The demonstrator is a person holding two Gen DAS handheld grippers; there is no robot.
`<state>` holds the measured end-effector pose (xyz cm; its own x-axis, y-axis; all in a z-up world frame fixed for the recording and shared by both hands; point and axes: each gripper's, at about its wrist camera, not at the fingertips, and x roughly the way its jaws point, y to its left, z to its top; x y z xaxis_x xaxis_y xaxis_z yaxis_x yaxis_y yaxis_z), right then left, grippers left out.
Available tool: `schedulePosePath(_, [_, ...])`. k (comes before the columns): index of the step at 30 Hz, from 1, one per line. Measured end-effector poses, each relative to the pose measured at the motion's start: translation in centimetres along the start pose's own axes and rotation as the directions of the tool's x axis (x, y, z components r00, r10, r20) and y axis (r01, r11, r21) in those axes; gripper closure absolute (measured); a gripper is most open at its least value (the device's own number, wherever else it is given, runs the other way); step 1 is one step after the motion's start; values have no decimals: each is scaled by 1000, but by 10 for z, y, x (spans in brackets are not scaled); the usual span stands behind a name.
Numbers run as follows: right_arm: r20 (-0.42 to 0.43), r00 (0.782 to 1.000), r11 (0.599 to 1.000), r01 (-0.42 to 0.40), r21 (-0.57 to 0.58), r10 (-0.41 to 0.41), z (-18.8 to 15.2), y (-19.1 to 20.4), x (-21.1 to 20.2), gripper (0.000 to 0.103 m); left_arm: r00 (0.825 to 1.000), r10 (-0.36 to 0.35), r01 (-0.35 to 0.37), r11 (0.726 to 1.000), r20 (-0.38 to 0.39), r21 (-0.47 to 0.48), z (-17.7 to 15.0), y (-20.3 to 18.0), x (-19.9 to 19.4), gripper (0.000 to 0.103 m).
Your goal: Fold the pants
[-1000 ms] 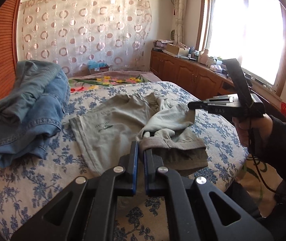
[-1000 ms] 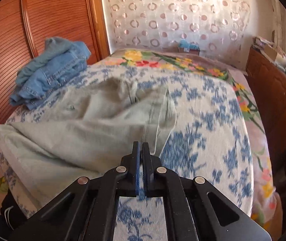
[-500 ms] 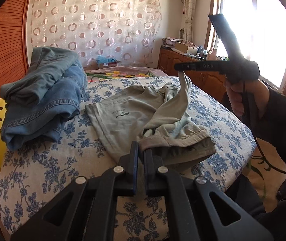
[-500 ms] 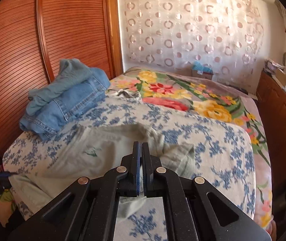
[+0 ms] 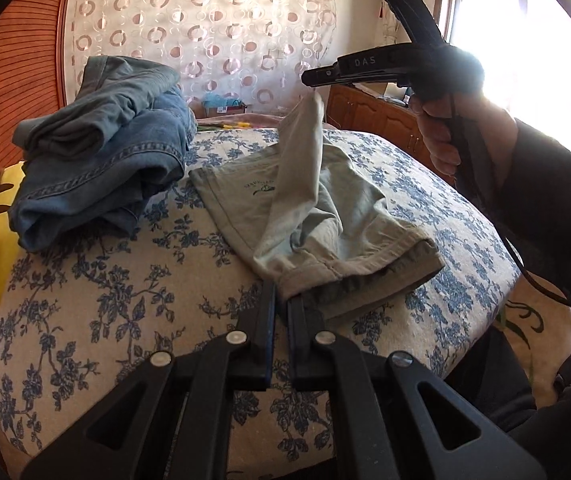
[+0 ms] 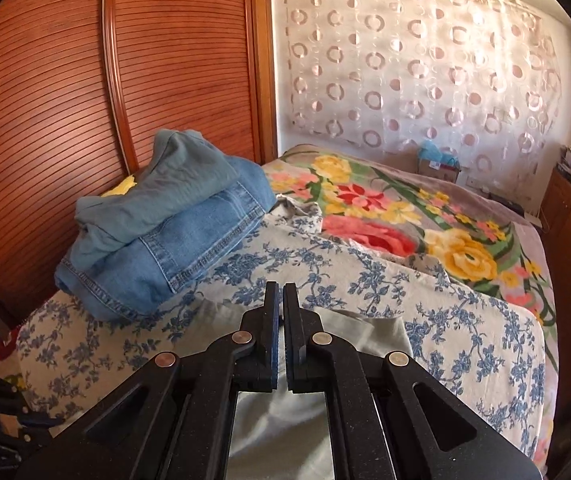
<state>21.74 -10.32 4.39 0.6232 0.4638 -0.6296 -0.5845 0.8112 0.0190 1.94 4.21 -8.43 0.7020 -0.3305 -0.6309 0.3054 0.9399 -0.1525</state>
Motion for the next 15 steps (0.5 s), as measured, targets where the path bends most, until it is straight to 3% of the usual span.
schedulePosePath(3, [-23, 1000, 1000, 4, 23, -4, -8, -4, -1, 101, 1000, -8, 8, 1000, -9, -1, -4, -2, 1, 101])
schedulePosePath(5, [-46, 999, 999, 12, 33, -11, -15, -6, -3, 80, 1000, -3, 3, 1000, -16, 2, -5, -2, 3, 101])
schedulePosePath(10, [-70, 998, 999, -2, 38, 4, -43, -11, -17, 79, 999, 8, -9, 1000, -34, -10, -7, 3, 4, 95])
schedulePosePath(15, [-79, 997, 998, -8, 55, 12, -68, -13, -31, 79, 1000, 25, -25, 1000, -17, 0, -2, 5, -3, 72])
